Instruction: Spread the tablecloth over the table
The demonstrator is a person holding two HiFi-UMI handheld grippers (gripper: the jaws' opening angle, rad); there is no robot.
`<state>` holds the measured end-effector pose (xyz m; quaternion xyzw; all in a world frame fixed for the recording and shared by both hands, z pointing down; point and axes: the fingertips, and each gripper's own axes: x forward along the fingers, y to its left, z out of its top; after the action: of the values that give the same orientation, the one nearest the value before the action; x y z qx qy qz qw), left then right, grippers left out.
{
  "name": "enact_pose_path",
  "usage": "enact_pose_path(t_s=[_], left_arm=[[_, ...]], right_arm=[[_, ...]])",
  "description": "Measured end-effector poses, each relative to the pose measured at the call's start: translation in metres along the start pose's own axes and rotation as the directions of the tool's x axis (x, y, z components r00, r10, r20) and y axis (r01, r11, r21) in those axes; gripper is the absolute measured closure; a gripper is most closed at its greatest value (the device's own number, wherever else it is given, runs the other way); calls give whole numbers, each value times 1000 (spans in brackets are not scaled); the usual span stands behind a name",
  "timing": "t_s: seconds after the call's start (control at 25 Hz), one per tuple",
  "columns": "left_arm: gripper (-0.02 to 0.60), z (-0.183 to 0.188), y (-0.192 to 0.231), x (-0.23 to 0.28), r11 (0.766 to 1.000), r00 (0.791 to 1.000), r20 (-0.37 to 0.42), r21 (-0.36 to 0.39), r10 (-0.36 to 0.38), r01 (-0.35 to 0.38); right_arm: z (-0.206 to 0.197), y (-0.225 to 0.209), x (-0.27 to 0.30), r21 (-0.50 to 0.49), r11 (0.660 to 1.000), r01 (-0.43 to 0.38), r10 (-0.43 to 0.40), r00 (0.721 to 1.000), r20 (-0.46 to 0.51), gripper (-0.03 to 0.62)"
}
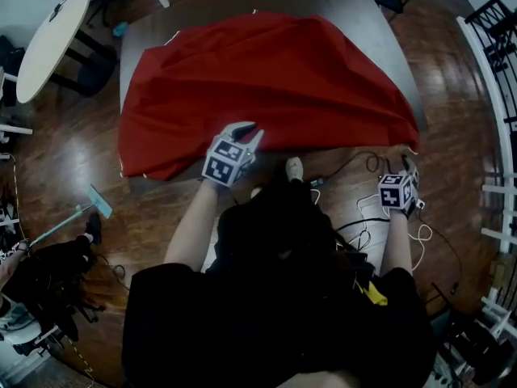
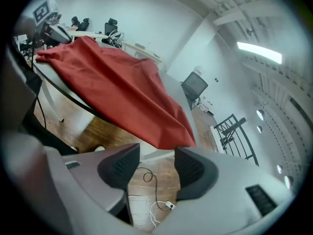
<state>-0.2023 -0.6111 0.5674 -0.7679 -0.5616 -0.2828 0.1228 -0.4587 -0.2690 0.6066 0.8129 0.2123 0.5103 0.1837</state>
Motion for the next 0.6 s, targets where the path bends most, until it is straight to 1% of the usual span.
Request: enact_pose_path(t_s=[0.12,0.2,0.28,0.36,0.44,0.48,0.52,0.6], left_arm=[[518,-16,3,-27,999,999,20,-18,29,-29],[520,-30,5,-44,998,998,27,-31,60,-59],[520,-51,12,-61,993,994,14,-50,106,-105],[518,-78,25,-80,983,986,-8,-81,167,-168],[518,-108,40,-104,962,970,-36,-121,242,-244],[518,-125,49,-117,947,957,-52,-142,285,-289],[518,-141,58,-132,927,941,-70,-164,330,-337],[518,-172,74,-162,878,903,-104,-211,417,-430]], right_arm=[[13,30,-15,27,999,-36,34,997,68,365],[39,56,-26,-6,997,-77,77,988,137,365],[70,88,-31,-48,990,-131,138,970,201,365],[100,128,-34,-93,975,-204,221,942,251,365],[131,170,-44,-155,949,-276,311,905,290,365],[145,191,-50,-191,933,-306,352,885,306,365],[159,212,-55,-225,916,-332,391,863,320,365],[185,253,-65,-297,876,-381,470,815,340,365]])
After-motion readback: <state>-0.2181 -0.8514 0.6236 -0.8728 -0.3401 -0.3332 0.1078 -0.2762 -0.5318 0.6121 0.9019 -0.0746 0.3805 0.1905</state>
